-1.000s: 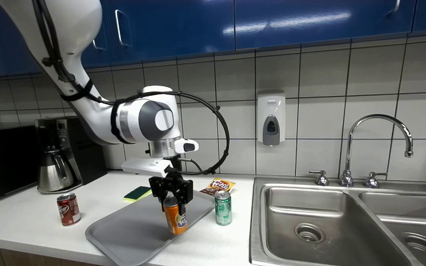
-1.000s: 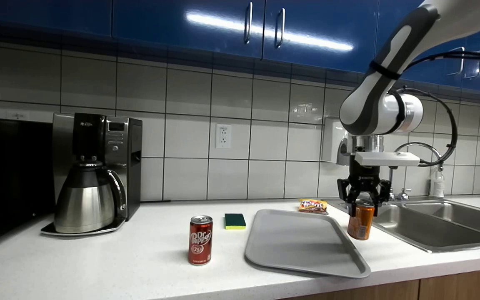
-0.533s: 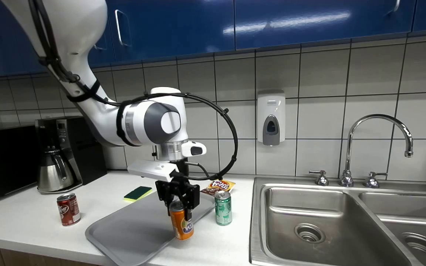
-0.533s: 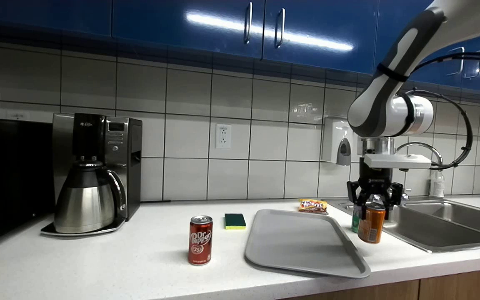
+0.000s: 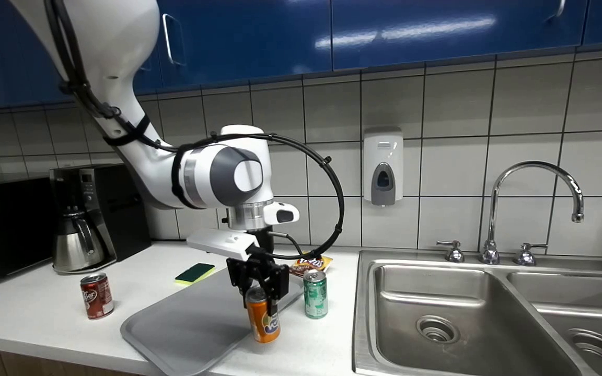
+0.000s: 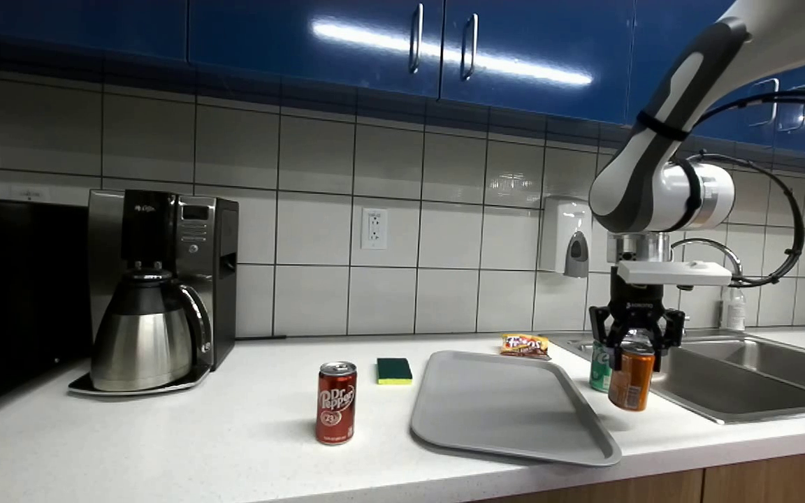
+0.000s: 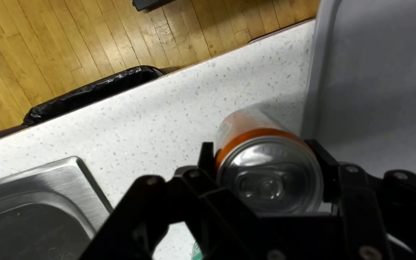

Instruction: Pick up the green sprite can and put it on the counter to the left of the gray tray, pick up the brown dr pepper can and put it on the counter to the right of the gray tray, pick up the orange fanta can and put it on the counter to the right of the gray tray

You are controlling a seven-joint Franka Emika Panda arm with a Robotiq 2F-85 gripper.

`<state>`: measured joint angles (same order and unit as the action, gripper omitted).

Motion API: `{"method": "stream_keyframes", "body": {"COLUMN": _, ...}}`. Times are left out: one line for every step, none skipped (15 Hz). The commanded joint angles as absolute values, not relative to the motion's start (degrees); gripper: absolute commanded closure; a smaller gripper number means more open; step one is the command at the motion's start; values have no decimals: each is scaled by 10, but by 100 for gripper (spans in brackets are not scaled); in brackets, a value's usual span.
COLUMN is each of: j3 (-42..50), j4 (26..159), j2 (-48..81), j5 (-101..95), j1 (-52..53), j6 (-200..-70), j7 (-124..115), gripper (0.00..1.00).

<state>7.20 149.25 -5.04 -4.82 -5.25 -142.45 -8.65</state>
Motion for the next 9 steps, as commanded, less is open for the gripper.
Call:
{"method": "stream_keyframes", "body": {"j3": 73, "j4": 1479, "j2": -38, "j5": -43, "j1": -65, "j6": -1431, "j7": -85, "gripper": 62}}
{"method": "stream_keyframes", "body": {"j3": 75, "j4": 1475, "j2": -32, "j5": -42, "j1": -66, "j6": -1432, "j7": -85, "gripper": 62}}
{"method": "stream_keyframes", "body": {"j3": 76, "j4": 1472, "j2": -27, "j5": -42, "j1": -66, "j6": -1434, "j7": -85, "gripper": 62}}
{"method": "stream_keyframes", "body": {"j3": 78, "j4": 1468, "j2": -21, "j5": -41, "j1": -67, "j6": -1435, "j7": -85, "gripper": 62}}
{"method": "stream_keyframes", "body": {"j3": 79, "j4": 1463, "j2": -15, "j5": -41, "j1": -67, "j6": -1436, "j7": -85, "gripper": 62}}
{"method": "stream_keyframes", "body": {"j3": 80, "j4": 1460, "j2": -11, "j5": -41, "j1": -67, "j6": -1437, "j7": -85, "gripper": 62}}
{"method": "stream_keyframes", "body": {"j3": 78, "j4": 1455, "j2": -4, "j5": -39, "j1": -65, "j6": -1438, "j7": -88, "gripper": 62}}
{"method": "stream_keyframes", "body": {"j3": 77, "j4": 1450, "j2": 1, "j5": -38, "j1": -64, "j6": -1439, "j7": -89, "gripper": 62}}
{"method": "stream_keyframes", "body": {"j3": 77, "j4": 1447, "j2": 5, "j5": -36, "j1": -63, "j6": -1439, "j7": -89, "gripper": 62}}
